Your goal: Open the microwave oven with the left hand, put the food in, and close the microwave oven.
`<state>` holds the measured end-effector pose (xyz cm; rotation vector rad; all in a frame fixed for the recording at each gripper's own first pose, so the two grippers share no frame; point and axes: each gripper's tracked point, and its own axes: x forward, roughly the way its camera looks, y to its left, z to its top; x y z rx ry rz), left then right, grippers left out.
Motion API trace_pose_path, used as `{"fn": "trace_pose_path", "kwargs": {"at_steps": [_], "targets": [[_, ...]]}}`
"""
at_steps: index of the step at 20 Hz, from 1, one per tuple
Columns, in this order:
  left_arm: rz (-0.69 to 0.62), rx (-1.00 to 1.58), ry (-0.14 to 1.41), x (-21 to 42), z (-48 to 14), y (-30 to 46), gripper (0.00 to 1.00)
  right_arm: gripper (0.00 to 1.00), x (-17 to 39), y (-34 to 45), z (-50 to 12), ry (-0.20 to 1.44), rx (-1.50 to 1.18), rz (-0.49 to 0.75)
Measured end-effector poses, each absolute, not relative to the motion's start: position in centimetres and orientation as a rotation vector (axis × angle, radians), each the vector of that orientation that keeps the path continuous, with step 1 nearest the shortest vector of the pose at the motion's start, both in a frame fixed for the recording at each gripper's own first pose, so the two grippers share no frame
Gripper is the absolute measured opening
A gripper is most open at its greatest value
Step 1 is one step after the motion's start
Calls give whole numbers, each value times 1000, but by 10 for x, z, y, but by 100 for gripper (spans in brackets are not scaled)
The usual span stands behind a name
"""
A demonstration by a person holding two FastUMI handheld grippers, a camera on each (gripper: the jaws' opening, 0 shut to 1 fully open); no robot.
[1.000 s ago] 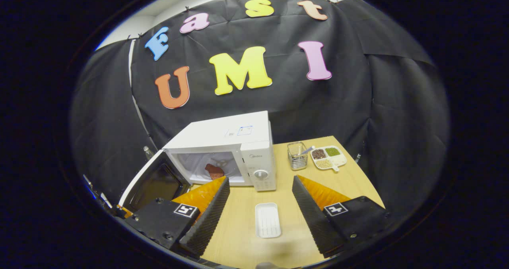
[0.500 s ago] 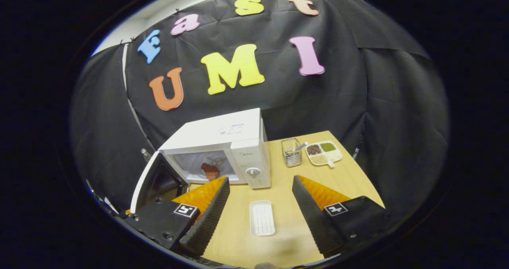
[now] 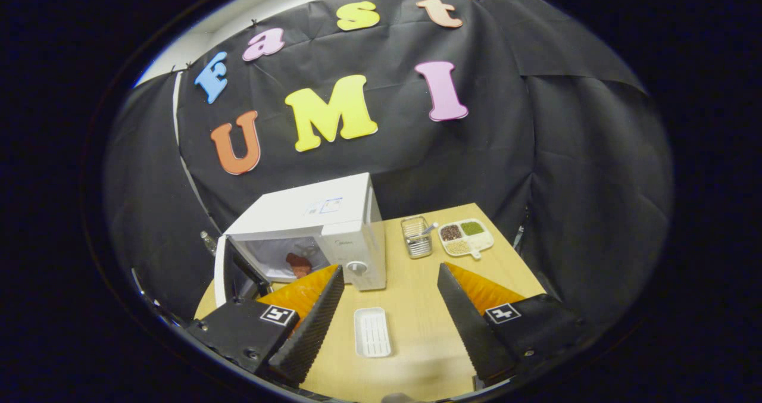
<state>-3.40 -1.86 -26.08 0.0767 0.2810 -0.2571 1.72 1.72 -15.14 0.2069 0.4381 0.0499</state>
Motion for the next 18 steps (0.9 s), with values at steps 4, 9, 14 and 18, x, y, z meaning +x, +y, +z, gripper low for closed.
{"fn": "trace_pose_path", "kwargs": {"at_steps": [4,9,14,18], "targets": [[-331,82,263,-12,-256,-53,0,100,18,-4,-149,433,203,11],[-392,83,239,18,-254,-90,0,100,20,-26,-148,430,217,-37],[-428,85,230,47,-256,-118,0,100,25,-42,-150,434,230,-78],[-431,70,230,72,-256,-132,0,100,31,-52,-149,438,227,-103]]}}
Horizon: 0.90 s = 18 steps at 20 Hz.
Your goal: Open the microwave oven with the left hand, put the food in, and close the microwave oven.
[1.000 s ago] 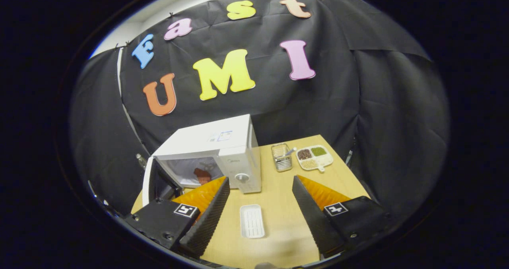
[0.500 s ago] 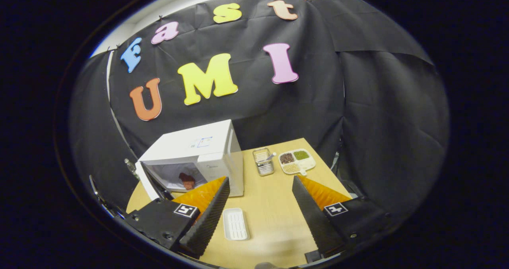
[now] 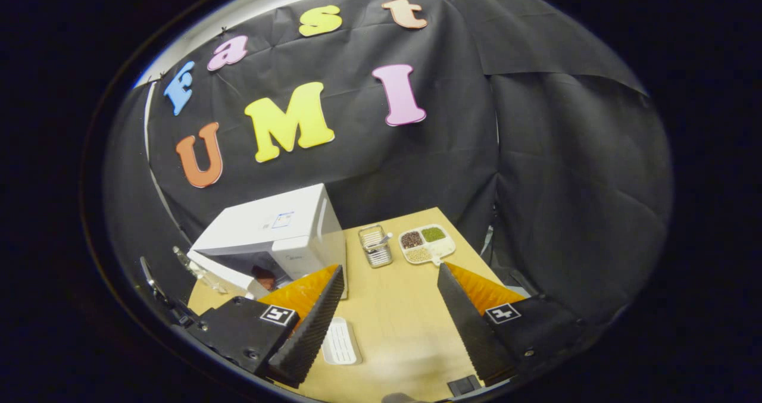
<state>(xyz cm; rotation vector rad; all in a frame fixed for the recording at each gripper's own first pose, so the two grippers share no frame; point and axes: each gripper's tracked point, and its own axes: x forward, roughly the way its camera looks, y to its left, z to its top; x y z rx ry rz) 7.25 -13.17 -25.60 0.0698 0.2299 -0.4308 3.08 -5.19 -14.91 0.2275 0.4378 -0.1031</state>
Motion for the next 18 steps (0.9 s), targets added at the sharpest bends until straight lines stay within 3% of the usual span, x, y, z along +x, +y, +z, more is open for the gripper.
{"fn": "trace_pose_path", "kwargs": {"at_steps": [18], "targets": [[-401,28,210,152,-251,-158,0,100,45,-80,-153,467,221,-148]]}}
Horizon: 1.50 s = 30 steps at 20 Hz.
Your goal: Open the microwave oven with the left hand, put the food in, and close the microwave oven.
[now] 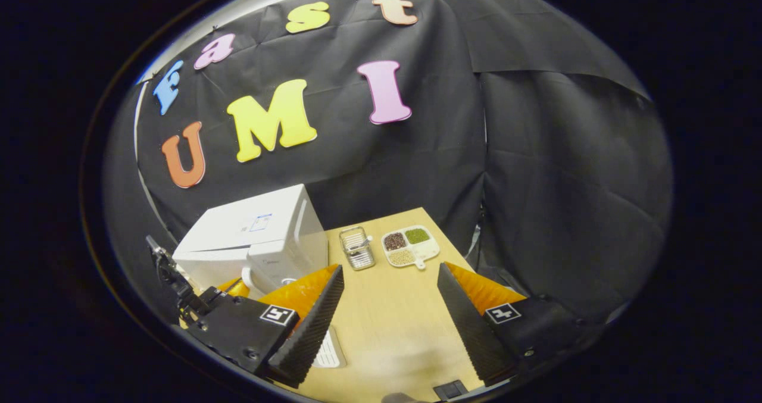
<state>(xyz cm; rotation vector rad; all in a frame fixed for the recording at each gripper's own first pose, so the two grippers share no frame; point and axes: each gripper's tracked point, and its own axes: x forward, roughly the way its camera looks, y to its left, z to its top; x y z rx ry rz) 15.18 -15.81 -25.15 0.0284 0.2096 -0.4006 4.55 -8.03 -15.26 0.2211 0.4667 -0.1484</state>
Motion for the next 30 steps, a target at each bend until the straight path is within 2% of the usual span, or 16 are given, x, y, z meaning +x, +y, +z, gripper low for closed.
{"fn": "trace_pose_path", "kwargs": {"at_steps": [7,12,13,16,19,23,24,25,26,27,28,30], "targets": [[-344,49,227,160,-249,-155,0,100,50,-74,-144,453,201,-101],[-280,44,228,140,-243,-130,0,100,49,-73,-141,435,178,-83],[-277,45,242,130,-244,-122,16,100,46,-72,-140,432,173,-79],[-232,51,264,105,-246,-94,95,100,42,-69,-141,420,171,-66],[-193,44,267,79,-232,-72,95,100,32,-60,-142,411,179,-48],[-157,29,215,49,-180,-52,95,100,24,-37,-131,369,128,-2],[-150,33,198,43,-164,-47,95,91,24,-33,-125,351,117,6],[-140,44,185,37,-150,-41,95,90,24,-28,-117,332,105,14],[-129,58,172,32,-137,-34,95,100,24,-22,-107,306,95,22],[-121,66,148,25,-119,-27,96,91,23,-15,-96,279,85,33],[-108,76,121,22,-103,-21,96,100,23,-6,-86,255,72,48],[-79,87,101,14,-79,-9,96,100,21,8,-67,215,56,71]]}}
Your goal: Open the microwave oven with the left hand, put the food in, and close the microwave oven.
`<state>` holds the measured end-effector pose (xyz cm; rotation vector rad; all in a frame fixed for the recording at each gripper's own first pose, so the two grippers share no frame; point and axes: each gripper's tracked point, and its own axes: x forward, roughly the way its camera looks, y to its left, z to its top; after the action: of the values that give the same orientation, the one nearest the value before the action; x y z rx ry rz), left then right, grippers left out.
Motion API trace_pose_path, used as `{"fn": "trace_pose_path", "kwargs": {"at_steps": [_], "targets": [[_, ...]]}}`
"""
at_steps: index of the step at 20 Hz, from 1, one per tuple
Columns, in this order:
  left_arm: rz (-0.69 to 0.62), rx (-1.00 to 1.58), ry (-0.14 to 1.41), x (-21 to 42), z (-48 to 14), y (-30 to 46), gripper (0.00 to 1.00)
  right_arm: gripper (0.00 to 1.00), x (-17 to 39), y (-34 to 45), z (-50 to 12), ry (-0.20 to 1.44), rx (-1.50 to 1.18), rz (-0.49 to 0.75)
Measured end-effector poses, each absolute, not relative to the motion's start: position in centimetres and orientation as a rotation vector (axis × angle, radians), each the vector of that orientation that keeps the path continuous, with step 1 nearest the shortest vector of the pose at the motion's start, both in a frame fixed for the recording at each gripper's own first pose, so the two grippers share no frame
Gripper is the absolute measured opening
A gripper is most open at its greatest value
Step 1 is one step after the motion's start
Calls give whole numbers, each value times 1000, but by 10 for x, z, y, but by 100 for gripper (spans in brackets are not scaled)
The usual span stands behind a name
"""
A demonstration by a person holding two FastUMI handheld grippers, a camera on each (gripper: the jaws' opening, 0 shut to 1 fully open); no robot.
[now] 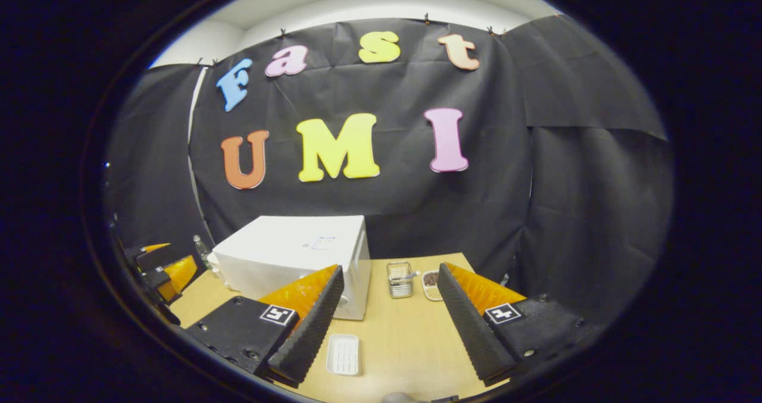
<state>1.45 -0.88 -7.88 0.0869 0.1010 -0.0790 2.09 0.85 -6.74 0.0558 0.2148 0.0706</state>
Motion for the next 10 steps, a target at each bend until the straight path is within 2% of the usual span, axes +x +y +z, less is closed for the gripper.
{"fn": "trace_pose_path", "kwargs": {"at_steps": [7,8,9,10], "targets": [[-13,77,26,-1,-34,10,96,100,19,33,-29,121,52,87],[-10,77,24,-1,-30,12,96,91,20,34,-29,119,56,86],[-11,71,18,-1,-26,13,96,100,21,35,-28,114,60,85],[-7,65,16,-1,-23,14,96,100,19,35,-27,114,60,83]]}}
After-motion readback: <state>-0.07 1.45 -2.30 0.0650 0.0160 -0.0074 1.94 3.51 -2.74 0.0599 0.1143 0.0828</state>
